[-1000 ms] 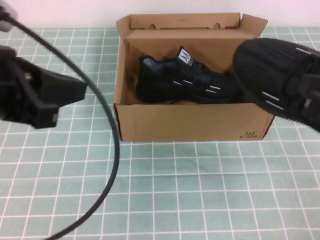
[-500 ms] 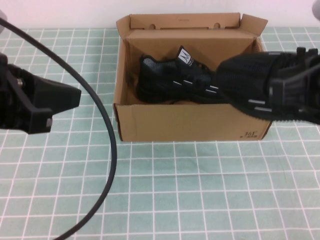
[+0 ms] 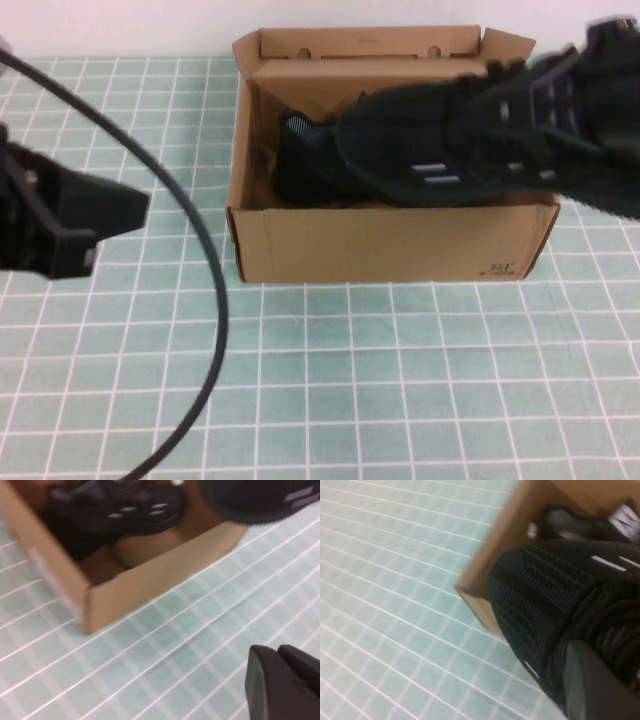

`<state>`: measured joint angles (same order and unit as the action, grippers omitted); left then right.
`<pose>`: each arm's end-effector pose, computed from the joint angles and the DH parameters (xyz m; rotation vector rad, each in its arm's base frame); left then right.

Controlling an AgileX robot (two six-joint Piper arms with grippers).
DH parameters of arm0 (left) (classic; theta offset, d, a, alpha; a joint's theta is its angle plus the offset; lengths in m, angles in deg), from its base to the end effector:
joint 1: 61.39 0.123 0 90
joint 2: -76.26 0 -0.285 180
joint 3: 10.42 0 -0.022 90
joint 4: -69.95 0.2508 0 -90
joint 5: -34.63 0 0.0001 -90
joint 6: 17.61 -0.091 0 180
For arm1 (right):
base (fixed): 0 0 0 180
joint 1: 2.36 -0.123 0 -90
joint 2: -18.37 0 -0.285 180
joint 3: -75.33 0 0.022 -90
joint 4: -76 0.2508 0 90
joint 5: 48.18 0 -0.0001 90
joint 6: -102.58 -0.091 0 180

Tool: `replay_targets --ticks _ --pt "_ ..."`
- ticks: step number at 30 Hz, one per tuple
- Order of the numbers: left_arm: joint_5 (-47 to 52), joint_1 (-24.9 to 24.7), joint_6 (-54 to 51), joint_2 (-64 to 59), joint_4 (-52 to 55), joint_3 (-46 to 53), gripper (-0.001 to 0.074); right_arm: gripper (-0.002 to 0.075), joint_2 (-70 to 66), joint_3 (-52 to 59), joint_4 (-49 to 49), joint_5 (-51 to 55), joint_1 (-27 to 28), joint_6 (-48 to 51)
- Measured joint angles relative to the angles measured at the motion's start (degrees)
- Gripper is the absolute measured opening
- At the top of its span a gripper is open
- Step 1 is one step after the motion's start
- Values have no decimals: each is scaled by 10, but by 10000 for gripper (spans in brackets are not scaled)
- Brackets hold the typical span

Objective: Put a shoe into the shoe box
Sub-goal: Place the shoe in the shoe box

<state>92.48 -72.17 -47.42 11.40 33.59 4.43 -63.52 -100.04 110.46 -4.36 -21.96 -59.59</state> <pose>0.1687 -0.0786 0.3950 0.6398 2.1636 -0.6235 0.2494 0.1267 0.3944 -0.4459 2.1677 0.7146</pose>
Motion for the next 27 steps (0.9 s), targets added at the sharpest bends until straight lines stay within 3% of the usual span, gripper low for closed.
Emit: replay_targets --ticks 8,14,27 --pt "-1 0 112 95 157 0 0 0 -147 -114 176 103 61 164" --pt "6 0 190 184 206 0 0 0 -248 -208 194 144 62 191" --pt "20 0 205 210 231 0 0 0 -399 -356 223 185 62 193"
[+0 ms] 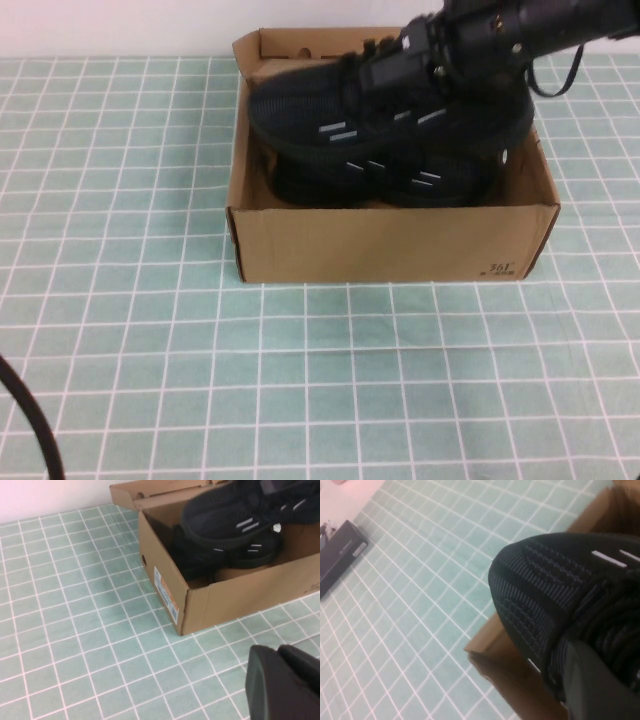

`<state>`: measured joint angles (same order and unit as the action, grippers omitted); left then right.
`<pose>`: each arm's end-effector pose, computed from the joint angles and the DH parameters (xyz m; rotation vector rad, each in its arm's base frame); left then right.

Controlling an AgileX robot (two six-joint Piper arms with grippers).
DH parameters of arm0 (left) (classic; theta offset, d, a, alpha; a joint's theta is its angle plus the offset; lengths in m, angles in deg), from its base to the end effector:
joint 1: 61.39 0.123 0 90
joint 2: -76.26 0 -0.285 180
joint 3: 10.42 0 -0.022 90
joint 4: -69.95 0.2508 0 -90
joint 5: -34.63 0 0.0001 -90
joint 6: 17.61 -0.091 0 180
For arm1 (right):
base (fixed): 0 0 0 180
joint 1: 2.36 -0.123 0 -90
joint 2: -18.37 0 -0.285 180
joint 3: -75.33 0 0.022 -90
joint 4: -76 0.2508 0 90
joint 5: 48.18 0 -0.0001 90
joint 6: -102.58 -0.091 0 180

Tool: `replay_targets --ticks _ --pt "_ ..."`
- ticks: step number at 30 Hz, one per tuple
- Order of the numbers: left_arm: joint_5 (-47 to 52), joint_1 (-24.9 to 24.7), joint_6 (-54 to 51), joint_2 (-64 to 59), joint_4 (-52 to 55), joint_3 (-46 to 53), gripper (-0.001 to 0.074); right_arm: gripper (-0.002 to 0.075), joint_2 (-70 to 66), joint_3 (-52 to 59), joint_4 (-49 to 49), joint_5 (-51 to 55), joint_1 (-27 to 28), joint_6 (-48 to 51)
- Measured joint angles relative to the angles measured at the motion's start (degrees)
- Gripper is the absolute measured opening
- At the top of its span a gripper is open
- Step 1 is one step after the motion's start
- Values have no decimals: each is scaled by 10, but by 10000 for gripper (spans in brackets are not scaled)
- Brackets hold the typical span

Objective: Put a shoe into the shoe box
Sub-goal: Place the shoe in the shoe box

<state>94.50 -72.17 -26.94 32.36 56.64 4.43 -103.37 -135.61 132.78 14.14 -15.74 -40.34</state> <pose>0.0716 -0.0321 0.4277 0.3625 2.0286 -0.2950 0.4150 0.1680 0.3391 -0.6891 2.1927 1.0887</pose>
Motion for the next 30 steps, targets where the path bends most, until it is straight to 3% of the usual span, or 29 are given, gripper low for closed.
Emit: replay_targets --ticks 30 --pt "-24 0 22 0 19 0 -1 0 -65 -2 5 28 -5 -45"
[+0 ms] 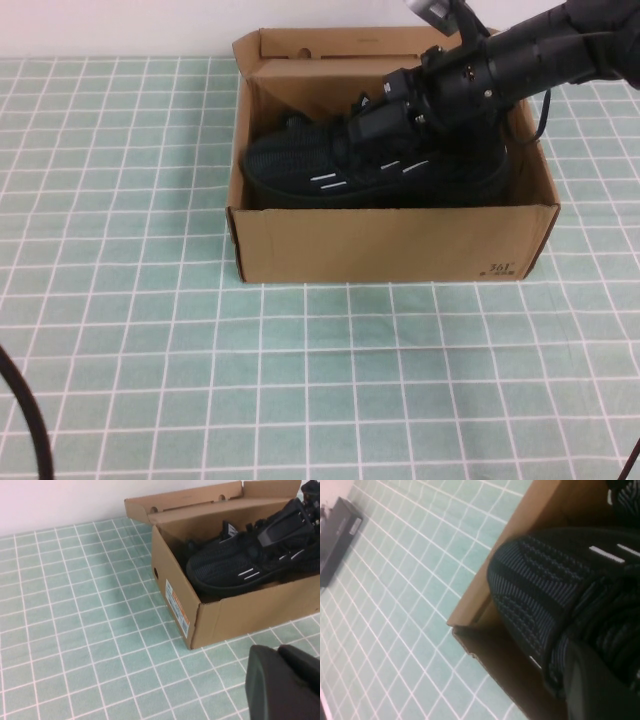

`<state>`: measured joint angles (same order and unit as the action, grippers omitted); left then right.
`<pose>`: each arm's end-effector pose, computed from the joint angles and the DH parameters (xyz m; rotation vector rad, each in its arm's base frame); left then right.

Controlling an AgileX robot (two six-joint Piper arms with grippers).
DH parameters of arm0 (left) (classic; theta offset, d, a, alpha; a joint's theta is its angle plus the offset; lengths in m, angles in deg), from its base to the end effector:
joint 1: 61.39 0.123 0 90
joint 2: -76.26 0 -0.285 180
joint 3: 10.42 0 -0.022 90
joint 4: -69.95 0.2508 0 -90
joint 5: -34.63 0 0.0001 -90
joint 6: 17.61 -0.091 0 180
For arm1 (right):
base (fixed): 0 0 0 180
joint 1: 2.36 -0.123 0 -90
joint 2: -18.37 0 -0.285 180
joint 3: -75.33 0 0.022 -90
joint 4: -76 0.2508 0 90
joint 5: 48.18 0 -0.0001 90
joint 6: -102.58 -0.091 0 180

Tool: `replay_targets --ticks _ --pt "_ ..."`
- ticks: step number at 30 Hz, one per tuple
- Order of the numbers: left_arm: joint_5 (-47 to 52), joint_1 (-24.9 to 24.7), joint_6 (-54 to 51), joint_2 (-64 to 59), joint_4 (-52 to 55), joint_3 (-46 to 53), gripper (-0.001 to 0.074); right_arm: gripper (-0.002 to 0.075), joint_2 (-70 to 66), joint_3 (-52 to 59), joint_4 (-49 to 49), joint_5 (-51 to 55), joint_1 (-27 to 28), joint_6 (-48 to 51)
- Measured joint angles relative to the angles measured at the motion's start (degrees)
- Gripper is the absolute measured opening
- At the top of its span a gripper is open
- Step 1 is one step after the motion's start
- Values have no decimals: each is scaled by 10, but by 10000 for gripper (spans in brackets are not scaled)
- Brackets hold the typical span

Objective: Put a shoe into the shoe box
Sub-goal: Place the shoe in the shoe box

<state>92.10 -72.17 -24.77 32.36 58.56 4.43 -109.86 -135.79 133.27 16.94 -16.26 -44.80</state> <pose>0.0742 -0.0296 0.4305 0.3129 1.9993 -0.2773 0.4302 0.1780 0.2886 -0.6153 2.3618 1.2034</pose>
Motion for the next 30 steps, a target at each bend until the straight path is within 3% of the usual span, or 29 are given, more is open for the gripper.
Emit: replay_targets --ticks 8,15,30 --pt "-5 0 2 0 0 0 -1 0 -4 2 14 -6 -1 -5" --pt "-6 0 8 0 0 0 -1 0 -4 80 68 -36 -1 45" --pt "-6 0 15 0 0 0 -1 0 -2 108 30 -46 0 85"
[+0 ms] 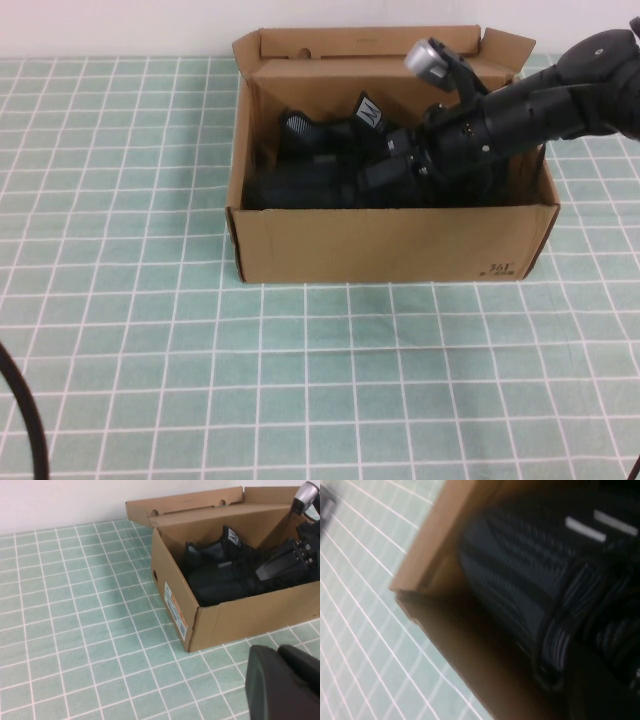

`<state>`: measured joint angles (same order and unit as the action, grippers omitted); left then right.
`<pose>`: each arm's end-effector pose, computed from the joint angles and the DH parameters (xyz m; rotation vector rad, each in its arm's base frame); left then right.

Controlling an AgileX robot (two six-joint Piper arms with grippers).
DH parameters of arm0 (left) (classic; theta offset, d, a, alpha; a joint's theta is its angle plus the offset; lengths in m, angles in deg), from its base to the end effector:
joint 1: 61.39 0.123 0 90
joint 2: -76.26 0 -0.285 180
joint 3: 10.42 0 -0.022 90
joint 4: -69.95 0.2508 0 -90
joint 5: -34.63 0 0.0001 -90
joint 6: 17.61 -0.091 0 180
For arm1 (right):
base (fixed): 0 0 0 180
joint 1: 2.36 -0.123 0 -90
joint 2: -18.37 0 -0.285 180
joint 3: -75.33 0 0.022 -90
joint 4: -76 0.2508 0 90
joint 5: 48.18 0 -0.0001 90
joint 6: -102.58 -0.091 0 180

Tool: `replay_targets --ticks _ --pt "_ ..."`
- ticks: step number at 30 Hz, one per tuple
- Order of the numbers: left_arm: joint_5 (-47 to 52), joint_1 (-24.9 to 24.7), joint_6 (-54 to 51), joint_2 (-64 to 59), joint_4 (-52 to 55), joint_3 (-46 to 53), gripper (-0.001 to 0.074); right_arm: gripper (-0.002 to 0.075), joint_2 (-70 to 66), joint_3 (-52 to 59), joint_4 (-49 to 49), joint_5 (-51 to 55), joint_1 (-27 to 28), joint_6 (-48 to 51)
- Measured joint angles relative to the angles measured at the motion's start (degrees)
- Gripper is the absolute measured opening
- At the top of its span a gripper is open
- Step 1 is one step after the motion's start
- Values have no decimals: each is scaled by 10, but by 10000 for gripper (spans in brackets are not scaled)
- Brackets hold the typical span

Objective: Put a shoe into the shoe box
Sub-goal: Place the shoe in the shoe box

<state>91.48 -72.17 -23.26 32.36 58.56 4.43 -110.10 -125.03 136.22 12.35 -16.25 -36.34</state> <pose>0.0747 -0.0295 0.4314 0.2839 1.9941 -0.2939 0.4230 0.1755 0.2378 -0.6116 2.4073 1.1967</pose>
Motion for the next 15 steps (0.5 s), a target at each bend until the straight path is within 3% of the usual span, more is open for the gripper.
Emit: replay_targets --ticks 12,15 --pt "-4 0 9 0 0 0 -1 0 18 -1 -73 14 2 -46" --pt "-5 0 11 0 0 0 -1 44 18 -1 -76 7 2 -65"
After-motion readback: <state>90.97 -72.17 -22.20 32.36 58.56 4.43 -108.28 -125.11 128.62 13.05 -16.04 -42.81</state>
